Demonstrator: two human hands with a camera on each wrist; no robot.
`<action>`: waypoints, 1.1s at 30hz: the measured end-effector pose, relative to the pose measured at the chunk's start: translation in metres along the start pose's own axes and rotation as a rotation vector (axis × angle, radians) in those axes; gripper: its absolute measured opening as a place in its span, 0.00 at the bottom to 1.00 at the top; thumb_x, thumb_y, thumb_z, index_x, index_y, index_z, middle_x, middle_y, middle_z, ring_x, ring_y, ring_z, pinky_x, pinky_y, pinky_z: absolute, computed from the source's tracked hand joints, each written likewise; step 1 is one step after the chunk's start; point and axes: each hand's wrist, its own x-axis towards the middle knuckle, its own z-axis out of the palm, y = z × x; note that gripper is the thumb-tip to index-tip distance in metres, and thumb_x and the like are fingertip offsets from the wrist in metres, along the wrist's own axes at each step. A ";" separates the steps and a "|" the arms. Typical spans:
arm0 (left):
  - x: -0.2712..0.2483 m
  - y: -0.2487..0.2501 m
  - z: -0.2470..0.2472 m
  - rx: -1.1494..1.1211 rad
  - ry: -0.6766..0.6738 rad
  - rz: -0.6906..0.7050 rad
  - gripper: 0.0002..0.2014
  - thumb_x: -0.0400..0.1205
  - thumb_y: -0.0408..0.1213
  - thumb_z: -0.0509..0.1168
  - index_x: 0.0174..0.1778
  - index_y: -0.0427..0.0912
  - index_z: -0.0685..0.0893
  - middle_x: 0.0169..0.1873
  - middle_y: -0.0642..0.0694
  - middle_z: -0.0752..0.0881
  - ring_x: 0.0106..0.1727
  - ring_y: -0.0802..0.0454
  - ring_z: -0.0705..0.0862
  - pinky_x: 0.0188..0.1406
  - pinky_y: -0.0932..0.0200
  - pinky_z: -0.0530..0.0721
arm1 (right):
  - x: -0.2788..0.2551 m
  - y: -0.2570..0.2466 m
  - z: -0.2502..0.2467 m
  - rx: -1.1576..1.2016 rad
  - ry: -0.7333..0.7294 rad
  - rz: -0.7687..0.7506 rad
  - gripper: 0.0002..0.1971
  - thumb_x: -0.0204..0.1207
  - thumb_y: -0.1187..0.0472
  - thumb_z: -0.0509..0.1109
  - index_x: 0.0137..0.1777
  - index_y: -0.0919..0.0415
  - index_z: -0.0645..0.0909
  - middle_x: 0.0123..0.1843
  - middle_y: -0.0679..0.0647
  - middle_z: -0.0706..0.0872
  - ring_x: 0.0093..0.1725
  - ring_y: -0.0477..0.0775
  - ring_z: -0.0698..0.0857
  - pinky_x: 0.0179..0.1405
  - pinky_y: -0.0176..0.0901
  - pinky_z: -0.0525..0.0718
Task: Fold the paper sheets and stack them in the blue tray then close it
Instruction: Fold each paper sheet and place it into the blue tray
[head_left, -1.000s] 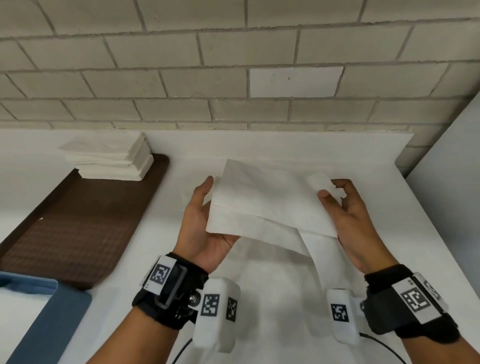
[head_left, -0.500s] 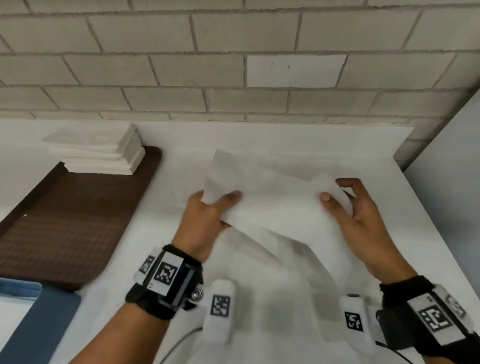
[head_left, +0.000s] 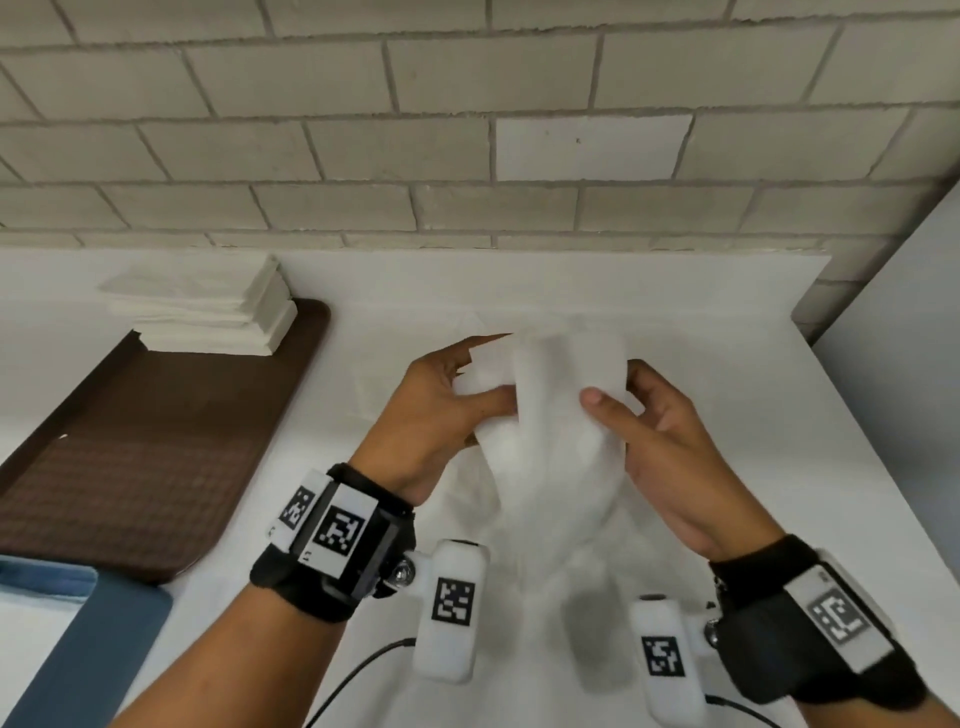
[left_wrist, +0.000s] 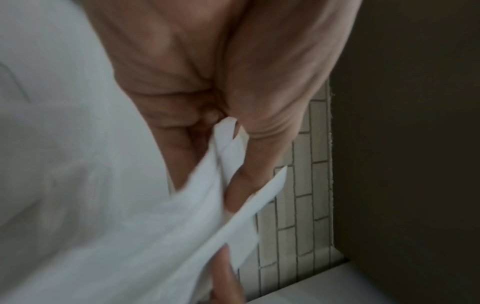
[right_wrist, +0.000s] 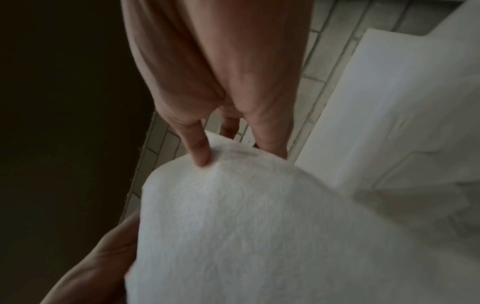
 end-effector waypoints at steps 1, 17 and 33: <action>-0.002 0.000 0.000 -0.087 0.028 -0.029 0.19 0.78 0.33 0.74 0.66 0.37 0.87 0.58 0.41 0.92 0.57 0.44 0.92 0.52 0.52 0.92 | 0.001 0.003 0.003 0.001 0.026 -0.007 0.13 0.81 0.61 0.68 0.64 0.64 0.78 0.62 0.55 0.89 0.62 0.59 0.88 0.61 0.55 0.86; -0.044 -0.039 -0.023 0.114 0.114 -0.103 0.12 0.85 0.32 0.68 0.65 0.42 0.87 0.57 0.45 0.93 0.58 0.44 0.92 0.60 0.43 0.90 | -0.004 0.028 0.047 -0.245 -0.161 -0.018 0.19 0.78 0.59 0.59 0.64 0.36 0.67 0.61 0.41 0.80 0.60 0.46 0.81 0.57 0.44 0.82; -0.096 -0.084 -0.060 0.565 0.361 0.086 0.12 0.88 0.40 0.65 0.64 0.41 0.87 0.46 0.61 0.90 0.49 0.68 0.89 0.43 0.78 0.80 | -0.031 0.073 0.104 -0.544 -0.301 0.005 0.21 0.84 0.70 0.52 0.66 0.41 0.61 0.63 0.45 0.78 0.58 0.44 0.82 0.51 0.33 0.80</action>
